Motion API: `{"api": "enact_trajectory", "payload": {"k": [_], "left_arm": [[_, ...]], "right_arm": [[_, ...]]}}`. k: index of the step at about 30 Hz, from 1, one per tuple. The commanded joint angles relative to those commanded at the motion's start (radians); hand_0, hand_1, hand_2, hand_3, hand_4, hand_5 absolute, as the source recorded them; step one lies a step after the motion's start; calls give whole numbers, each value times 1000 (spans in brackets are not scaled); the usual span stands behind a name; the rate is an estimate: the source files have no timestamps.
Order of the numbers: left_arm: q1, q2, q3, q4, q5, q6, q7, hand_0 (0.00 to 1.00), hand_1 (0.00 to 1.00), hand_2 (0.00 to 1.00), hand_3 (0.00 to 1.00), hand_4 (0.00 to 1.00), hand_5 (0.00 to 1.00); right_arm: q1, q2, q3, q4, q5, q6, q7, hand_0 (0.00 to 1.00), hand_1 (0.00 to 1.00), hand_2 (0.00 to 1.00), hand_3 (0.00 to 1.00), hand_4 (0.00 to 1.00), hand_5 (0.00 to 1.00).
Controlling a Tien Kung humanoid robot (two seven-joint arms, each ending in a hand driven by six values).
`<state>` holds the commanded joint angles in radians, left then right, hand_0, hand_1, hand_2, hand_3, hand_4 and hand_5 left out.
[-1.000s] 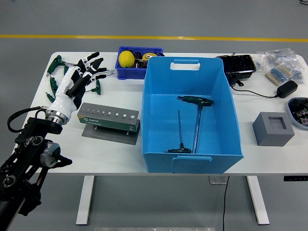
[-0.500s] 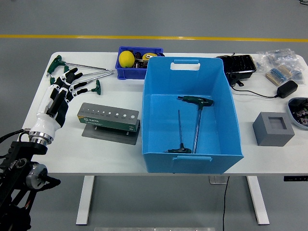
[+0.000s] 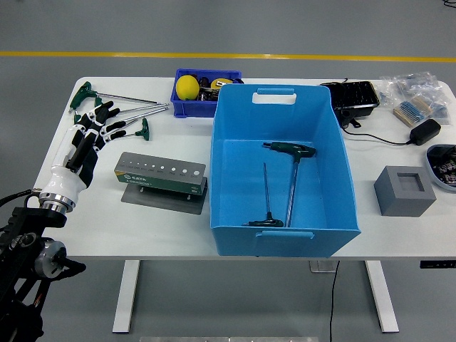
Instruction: Lift tool from toolbox,place it in box,lift tool from toolbox,place it in box
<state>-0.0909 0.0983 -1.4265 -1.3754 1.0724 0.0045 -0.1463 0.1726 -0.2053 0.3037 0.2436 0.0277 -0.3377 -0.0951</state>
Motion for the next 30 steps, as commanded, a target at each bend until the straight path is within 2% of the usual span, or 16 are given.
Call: {"api": "enact_trajectory", "payload": {"k": [30], "left_arm": [[11,-3,-5,5,0,3,5,697,726,824,810,866,788]], "right_arm": [[0,-2,-3,1,5,0,1,678,641,714,557,787,717]]}}
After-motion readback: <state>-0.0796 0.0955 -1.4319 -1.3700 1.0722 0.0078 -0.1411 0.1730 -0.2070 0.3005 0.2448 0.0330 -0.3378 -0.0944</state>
